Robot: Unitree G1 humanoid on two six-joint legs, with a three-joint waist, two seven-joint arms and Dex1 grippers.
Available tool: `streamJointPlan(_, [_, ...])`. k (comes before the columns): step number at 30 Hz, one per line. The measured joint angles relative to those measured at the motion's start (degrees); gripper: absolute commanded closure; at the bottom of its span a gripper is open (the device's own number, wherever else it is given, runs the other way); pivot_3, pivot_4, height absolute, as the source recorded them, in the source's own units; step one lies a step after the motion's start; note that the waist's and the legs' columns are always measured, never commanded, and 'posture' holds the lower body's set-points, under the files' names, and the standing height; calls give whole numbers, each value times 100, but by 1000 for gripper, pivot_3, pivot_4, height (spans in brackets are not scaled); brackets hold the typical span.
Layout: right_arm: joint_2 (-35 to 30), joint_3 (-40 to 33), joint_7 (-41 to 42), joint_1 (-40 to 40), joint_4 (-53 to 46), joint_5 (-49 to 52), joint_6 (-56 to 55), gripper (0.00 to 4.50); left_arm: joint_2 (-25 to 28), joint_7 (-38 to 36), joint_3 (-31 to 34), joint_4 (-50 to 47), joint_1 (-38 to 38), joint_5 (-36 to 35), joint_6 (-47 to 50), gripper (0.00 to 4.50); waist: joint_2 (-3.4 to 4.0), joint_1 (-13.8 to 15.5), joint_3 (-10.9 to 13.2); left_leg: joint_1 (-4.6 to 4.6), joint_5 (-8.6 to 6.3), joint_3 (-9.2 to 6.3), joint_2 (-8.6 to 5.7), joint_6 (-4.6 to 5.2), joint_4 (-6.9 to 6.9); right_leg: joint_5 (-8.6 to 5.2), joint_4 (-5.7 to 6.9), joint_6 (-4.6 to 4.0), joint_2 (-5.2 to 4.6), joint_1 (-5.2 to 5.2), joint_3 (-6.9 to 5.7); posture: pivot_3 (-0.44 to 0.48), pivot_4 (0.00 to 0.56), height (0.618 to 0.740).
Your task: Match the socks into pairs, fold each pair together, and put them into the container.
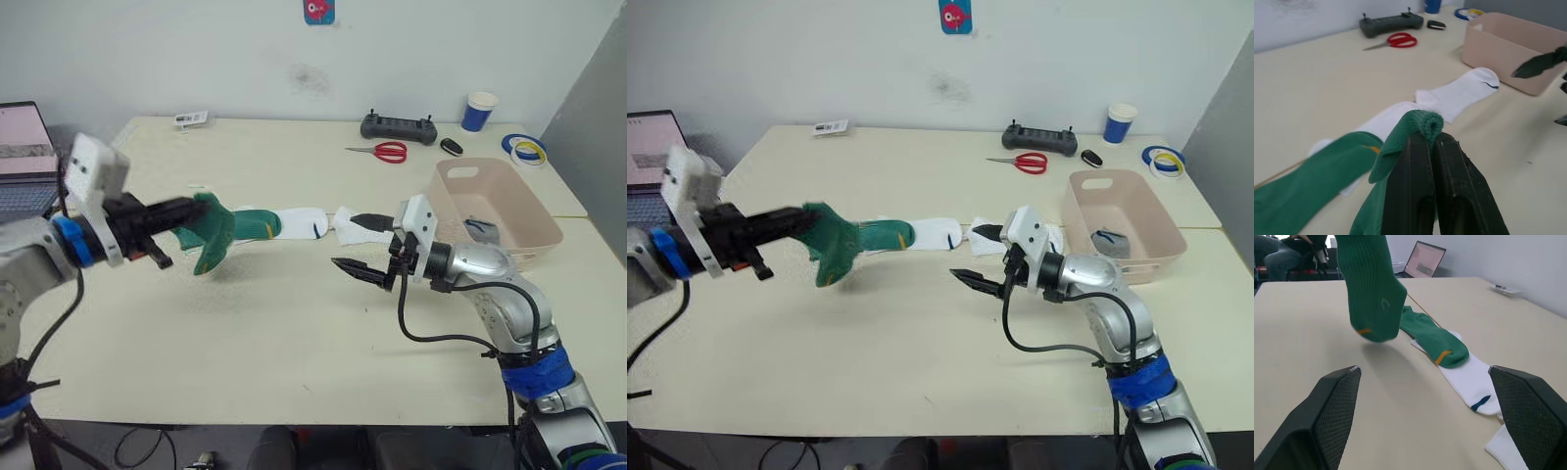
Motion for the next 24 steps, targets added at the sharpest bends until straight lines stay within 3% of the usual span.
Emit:
streamJointPlan(3, [-96,20,4,65,8,-61,-32,0,-469,315,-785,-483,391,-7,12,4480,-2,9,1,2,0,3,0,0,1,1,0,-1,0,0,5,0,150,740])
streamJointPlan(9, [-424,-110,-12,229,0,-100,-29,0,-1393,961,-2240,-606,819,921,-610,4480,-2,31,1,3,0,-8,6,0,-1,3,6,-7,5,-4,6,0,150,740])
streamJointPlan(13, [-537,-150,-62,242,-1,-101,-18,0,-1808,1078,-2749,-447,675,1284,-975,3450,-2,32,1,3,0,-1,2,1,1,3,5,-7,6,-3,7,0,150,740])
streamJointPlan(17, [-681,-156,-87,303,-1,-99,11,0,-1744,858,-2827,-497,684,1219,-998,2210,-2,28,1,2,0,1,2,1,-1,3,3,-6,6,-4,6,0,150,740])
streamJointPlan(20, [-896,-149,35,366,0,-109,-15,0,-1365,544,-2652,-595,755,1057,-987,1151,-2,31,1,2,0,-1,4,1,-3,1,4,-8,6,-7,4,0,150,740])
streamJointPlan(24, [-1367,-110,458,412,61,-251,-356,0,-651,81,-1798,-419,753,992,-1254,29,-2,25,2,5,0,3,4,1,-3,-1,2,-9,8,-7,5,0,150,740])
